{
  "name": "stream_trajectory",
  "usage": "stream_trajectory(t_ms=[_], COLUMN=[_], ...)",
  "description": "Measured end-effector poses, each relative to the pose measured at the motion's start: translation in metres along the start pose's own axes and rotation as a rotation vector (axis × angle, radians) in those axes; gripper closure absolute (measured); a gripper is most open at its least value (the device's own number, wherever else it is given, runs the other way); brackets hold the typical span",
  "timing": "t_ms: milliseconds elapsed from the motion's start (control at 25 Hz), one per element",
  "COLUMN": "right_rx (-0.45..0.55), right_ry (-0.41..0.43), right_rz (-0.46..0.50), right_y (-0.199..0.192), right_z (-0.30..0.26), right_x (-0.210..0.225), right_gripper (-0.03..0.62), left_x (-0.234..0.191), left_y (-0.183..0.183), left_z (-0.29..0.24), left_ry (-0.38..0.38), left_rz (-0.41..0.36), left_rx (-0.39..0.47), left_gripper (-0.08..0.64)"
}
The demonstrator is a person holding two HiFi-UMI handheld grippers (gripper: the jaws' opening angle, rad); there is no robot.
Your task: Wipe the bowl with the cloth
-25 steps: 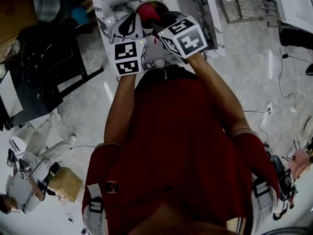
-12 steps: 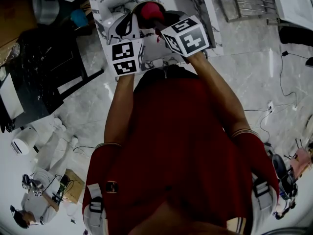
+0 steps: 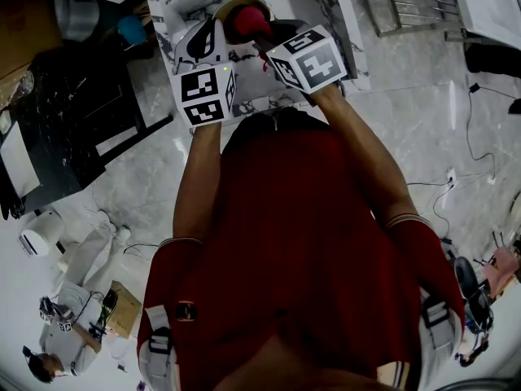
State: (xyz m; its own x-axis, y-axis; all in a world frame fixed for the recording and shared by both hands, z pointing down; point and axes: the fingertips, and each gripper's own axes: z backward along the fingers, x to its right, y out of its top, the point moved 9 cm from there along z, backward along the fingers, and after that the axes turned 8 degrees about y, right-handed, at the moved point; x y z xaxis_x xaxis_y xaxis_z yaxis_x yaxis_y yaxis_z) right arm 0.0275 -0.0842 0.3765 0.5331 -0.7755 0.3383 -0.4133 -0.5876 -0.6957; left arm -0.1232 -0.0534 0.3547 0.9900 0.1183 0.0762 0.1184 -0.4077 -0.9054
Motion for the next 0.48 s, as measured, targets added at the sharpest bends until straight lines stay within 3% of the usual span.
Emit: stream_trajectory(t_ms=[480], right_rx=[-0.017], right_ry=[0.058], right_rz=[0.000], right_y=[0.0003], right_z=[-0.0073], right_x=[-0.0079], right_gripper=[0.510], left_x=[0.0069], left_y=[0.0061], left_z=[0.0046], left_ry=[-0.010], left_rz=[-0.007], left_rx=[0.024], left_gripper=[0.545])
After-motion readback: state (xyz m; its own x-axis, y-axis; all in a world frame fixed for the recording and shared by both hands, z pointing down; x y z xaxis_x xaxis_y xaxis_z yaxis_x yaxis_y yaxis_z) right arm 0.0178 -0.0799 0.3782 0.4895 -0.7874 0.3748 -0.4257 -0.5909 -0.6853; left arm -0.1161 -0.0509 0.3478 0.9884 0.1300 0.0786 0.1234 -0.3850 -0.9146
